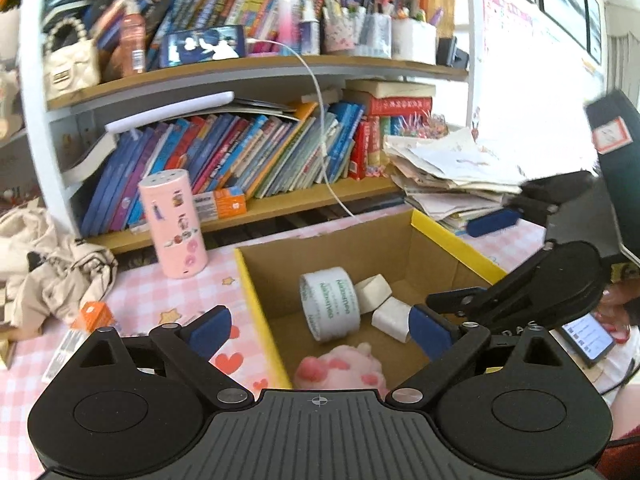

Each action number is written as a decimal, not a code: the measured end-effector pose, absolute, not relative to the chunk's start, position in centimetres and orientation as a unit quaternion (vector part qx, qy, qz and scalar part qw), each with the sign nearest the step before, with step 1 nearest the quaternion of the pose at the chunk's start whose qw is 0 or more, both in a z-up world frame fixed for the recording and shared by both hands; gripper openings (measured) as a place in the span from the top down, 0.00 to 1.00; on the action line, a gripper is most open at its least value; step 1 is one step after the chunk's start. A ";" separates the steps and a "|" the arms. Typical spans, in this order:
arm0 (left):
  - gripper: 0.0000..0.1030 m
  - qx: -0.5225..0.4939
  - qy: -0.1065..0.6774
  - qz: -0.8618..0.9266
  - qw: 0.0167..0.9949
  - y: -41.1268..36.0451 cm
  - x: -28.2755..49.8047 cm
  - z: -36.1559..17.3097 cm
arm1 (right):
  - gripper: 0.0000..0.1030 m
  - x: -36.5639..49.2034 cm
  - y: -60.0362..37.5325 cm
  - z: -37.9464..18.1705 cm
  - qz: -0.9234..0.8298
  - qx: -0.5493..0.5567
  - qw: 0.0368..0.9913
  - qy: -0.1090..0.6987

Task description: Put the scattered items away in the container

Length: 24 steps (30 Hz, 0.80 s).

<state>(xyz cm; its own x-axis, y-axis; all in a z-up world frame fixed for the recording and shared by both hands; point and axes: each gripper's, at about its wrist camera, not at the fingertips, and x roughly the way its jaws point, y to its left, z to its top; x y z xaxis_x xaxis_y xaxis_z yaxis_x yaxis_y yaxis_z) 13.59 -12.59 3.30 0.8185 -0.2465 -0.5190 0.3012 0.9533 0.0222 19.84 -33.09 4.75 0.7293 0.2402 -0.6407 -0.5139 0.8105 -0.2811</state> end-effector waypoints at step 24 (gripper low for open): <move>0.01 0.048 0.292 -0.154 0.943 -5.1 6.8 1.5 | 0.11 7.7 -28.0 2.6 0.124 -0.138 0.923 0.336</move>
<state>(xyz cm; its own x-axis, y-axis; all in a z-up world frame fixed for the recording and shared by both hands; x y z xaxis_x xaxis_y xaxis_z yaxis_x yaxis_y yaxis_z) 6.81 -5.10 1.53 0.7825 -0.2626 -0.5646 0.3181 0.9480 0.0000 7.68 -27.99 2.64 0.7435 0.1368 -0.6546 -0.3227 0.9308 -0.1720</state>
